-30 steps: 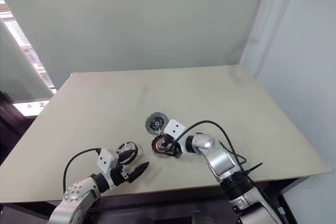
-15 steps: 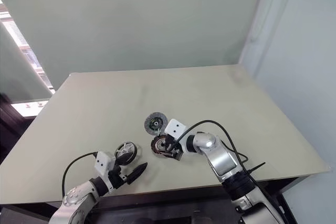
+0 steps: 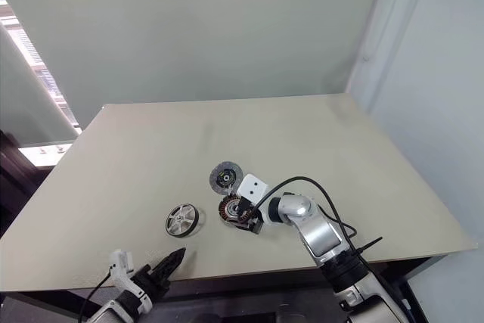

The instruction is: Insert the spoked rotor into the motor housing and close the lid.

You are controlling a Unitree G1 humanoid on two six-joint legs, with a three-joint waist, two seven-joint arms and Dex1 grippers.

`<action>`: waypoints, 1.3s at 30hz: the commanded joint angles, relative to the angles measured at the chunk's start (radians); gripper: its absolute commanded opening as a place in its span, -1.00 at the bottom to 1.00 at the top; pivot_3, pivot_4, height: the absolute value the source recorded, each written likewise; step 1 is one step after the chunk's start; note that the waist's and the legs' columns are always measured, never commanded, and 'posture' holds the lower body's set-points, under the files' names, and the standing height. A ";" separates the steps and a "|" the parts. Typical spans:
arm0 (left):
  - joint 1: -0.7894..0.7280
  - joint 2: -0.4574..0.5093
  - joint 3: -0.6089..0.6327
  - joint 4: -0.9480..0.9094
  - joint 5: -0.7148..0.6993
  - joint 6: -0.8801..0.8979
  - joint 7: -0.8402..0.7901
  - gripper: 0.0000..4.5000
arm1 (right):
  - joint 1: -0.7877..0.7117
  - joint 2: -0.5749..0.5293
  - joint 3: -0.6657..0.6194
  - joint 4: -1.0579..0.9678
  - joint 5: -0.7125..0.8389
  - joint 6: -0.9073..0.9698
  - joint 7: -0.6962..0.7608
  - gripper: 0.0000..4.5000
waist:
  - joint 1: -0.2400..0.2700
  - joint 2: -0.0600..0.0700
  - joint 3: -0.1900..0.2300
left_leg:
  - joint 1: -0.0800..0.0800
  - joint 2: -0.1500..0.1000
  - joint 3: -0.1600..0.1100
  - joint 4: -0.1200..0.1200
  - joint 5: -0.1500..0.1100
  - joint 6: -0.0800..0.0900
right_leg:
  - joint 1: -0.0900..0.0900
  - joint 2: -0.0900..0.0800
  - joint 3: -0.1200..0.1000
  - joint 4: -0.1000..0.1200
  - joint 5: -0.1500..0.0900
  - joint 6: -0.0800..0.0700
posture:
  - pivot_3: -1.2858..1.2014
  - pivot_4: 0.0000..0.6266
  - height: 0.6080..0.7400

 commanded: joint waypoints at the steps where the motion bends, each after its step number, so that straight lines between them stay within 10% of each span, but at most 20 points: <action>1: -0.016 -0.034 0.042 -0.035 -0.069 0.002 0.024 -0.22 | -0.016 0.001 -0.017 -0.022 0.006 -0.023 -0.003 1.00 | 0.000 0.000 0.000 | 0.000 0.000 0.000 0.000 0.000 0.000 | 0.000 0.000 0.000 0.000 0.000 0.000 | 0.03 -1.00 1.00; 6: -0.015 0.005 0.037 -0.029 -0.096 0.087 0.023 -0.06 | -0.014 -0.002 -0.018 -0.024 0.004 -0.031 -0.006 1.00 | 0.000 0.000 0.000 | 0.000 0.000 0.000 -0.001 0.000 0.000 | -0.001 0.000 0.000 0.000 0.000 0.000 | 0.03 -1.00 1.00; 13: -0.040 -0.033 0.073 -0.007 -0.175 0.125 0.077 0.95 | -0.013 -0.005 -0.017 -0.022 0.002 -0.048 -0.010 1.00 | 0.001 0.000 0.000 | -0.001 0.000 0.000 -0.001 0.000 0.000 | -0.001 0.000 0.000 0.000 0.000 0.000 | 0.03 -1.00 1.00; 19: -0.119 -0.098 0.128 0.063 -0.206 0.096 0.188 0.99 | -0.008 -0.012 -0.019 -0.026 0.004 -0.057 -0.007 1.00 | 0.000 0.000 0.000 | 0.000 0.000 0.000 0.001 -0.002 -0.004 | 0.001 0.000 -0.001 0.000 0.000 0.000 | 0.03 -1.00 1.00; 33: -0.323 -0.173 0.264 0.324 -0.354 0.123 0.408 1.00 | 0.024 -0.021 -0.042 -0.080 0.011 -0.043 -0.028 -0.98 | 0.000 0.007 -0.003 | 0.003 -0.001 -0.003 0.000 -0.002 -0.005 | 0.003 -0.002 -0.004 -0.002 0.000 0.000 | 0.03 -1.00 1.00; 39: -0.410 -0.203 0.279 0.356 -0.355 0.098 0.471 1.00 | 0.026 -0.022 -0.047 -0.077 0.013 -0.039 -0.032 -0.98 | -0.008 0.031 -0.012 | -0.025 0.013 -0.024 -0.008 -0.003 -0.005 | 0.005 -0.009 -0.059 -0.065 0.000 0.000 | 0.03 -1.00 1.00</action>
